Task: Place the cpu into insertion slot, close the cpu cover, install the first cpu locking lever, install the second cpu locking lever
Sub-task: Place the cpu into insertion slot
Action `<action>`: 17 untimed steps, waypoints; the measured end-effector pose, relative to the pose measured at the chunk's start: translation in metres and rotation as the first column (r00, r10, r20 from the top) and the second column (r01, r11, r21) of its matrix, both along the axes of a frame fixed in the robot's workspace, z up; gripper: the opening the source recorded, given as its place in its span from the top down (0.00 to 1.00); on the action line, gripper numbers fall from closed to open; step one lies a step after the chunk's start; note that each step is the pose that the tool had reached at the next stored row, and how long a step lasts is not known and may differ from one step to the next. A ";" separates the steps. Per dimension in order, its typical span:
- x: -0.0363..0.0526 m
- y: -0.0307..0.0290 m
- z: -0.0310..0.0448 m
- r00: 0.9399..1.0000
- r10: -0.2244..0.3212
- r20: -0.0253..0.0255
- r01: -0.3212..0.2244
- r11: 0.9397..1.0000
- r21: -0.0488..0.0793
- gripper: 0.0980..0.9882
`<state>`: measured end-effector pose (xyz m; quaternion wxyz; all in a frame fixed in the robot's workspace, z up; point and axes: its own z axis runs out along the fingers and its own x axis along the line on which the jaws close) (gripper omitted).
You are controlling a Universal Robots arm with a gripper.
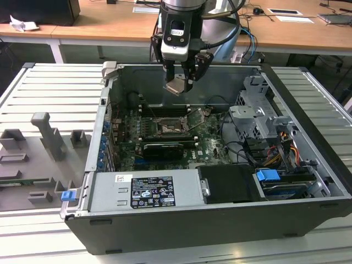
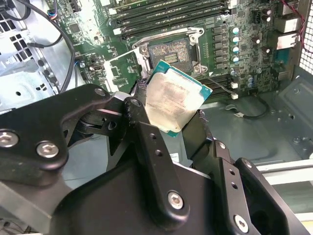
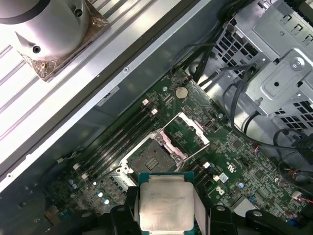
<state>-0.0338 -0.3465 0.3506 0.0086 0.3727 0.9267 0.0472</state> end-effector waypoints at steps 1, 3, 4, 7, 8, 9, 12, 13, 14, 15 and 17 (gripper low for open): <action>0.0000 0.0000 0.0000 1.000 -0.004 0.000 0.004 1.000 0.000 0.51; 0.0000 0.0000 -0.0002 1.000 -0.020 0.000 0.020 1.000 0.000 0.51; 0.0000 0.0000 -0.0003 1.000 -0.025 0.000 0.025 1.000 0.000 0.51; 0.0000 0.0000 -0.0004 0.999 -0.039 0.000 0.039 0.999 0.000 0.51; 0.0000 0.0000 -0.0005 0.999 -0.046 0.000 0.046 0.999 0.000 0.51; 0.0000 0.0000 -0.0005 0.999 -0.050 0.000 0.050 0.999 0.000 0.51; 0.0000 0.0000 -0.0007 0.998 -0.065 0.000 0.065 0.998 0.000 0.51; 0.0000 0.0000 -0.0008 0.997 -0.074 0.000 0.074 0.997 0.000 0.51; 0.0000 0.0000 -0.0009 0.997 -0.083 0.000 0.083 0.997 0.000 0.51; 0.0000 0.0000 -0.0010 0.996 -0.087 0.000 0.087 0.996 0.000 0.51; 0.0000 0.0000 -0.0012 0.995 -0.097 0.000 0.097 0.995 0.000 0.51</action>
